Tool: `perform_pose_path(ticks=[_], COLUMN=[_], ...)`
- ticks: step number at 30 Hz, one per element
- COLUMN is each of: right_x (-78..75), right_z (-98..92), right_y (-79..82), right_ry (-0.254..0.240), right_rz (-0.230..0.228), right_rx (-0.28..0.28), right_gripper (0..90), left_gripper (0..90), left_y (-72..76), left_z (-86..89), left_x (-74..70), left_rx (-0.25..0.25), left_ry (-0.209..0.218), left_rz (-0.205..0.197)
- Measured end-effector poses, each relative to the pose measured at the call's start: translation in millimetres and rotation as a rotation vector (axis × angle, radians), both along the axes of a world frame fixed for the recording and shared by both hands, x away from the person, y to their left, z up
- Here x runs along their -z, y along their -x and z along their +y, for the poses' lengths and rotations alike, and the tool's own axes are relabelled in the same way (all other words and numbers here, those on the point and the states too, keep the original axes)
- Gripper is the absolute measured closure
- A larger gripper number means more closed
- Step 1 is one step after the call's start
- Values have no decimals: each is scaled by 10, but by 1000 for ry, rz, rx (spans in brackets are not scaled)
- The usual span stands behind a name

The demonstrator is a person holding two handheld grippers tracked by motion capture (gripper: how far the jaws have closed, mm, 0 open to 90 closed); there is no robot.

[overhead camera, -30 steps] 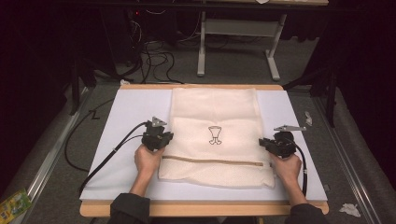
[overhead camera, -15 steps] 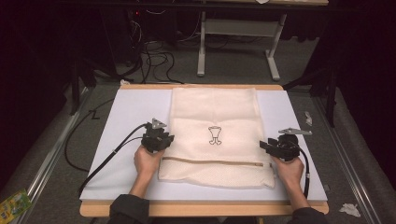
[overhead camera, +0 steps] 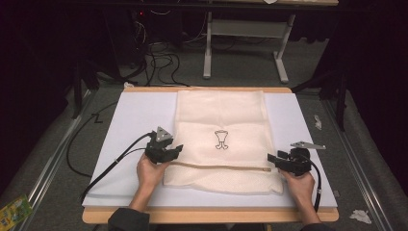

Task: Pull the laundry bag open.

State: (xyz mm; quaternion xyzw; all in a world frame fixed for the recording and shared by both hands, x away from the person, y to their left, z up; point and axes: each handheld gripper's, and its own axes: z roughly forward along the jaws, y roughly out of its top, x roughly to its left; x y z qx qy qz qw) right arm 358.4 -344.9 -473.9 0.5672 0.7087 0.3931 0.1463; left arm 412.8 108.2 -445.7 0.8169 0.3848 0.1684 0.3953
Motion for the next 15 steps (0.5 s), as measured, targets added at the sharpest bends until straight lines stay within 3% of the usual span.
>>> perform_pose_path(ticks=[6,10,15], right_x=[42,37,34], right_z=[16,57,83], right_y=[10,21,29], right_ry=[1,43,69], right_rz=[7,-1,1], right_rx=[-8,-32,-52], right_gripper=[456,537,670], left_gripper=[488,481,476], left_y=[46,73,90], left_z=[-107,-195,-317], left_x=[47,46,10], left_rx=[25,43,69], left_ry=[59,25,42], left_rz=[35,30,28])
